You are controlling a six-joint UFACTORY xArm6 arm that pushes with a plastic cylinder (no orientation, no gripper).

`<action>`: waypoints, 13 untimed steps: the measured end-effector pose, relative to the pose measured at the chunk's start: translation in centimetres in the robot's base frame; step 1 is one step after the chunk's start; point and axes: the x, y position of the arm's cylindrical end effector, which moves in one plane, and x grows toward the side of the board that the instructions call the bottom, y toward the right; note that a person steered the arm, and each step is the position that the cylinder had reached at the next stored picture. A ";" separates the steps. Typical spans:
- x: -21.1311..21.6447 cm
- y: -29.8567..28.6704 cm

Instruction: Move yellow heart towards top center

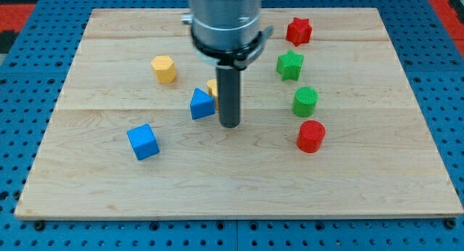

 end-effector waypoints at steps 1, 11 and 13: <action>-3.7 -2.9; -10.2 -8.0; -18.1 -14.5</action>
